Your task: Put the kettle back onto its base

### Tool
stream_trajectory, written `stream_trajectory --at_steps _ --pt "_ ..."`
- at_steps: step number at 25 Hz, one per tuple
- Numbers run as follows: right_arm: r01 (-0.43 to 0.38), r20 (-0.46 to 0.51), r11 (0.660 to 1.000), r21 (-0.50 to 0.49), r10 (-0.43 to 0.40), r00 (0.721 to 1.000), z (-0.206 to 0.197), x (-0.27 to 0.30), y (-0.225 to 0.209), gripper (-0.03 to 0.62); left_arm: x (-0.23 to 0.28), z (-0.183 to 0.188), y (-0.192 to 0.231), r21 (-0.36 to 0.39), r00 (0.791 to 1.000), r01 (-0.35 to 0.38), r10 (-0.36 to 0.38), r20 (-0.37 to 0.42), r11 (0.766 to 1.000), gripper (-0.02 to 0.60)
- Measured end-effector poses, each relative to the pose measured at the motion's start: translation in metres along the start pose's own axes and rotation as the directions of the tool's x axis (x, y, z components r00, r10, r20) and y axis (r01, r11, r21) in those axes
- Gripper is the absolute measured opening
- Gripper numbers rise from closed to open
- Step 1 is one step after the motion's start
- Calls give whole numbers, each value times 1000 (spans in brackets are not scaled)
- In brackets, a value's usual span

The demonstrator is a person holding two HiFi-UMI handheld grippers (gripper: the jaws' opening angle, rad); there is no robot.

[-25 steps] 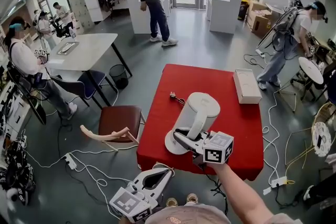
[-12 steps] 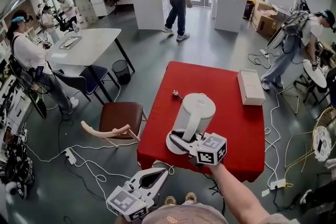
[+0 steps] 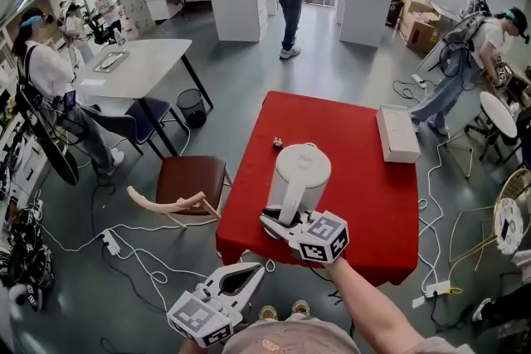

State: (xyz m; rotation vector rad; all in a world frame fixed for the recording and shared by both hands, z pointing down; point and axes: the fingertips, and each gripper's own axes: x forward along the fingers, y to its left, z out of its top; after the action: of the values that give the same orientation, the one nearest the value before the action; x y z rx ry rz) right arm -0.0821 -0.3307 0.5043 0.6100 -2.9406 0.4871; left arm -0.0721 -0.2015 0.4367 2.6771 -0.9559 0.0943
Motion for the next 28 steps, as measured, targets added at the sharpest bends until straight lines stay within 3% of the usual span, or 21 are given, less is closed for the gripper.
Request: stream_trajectory --at_steps 28 --pt "31 -94 971 -238 -54 994 -48 16 51 71 -7 -12 1 -24 1000 -8 8 -10 1000 -2"
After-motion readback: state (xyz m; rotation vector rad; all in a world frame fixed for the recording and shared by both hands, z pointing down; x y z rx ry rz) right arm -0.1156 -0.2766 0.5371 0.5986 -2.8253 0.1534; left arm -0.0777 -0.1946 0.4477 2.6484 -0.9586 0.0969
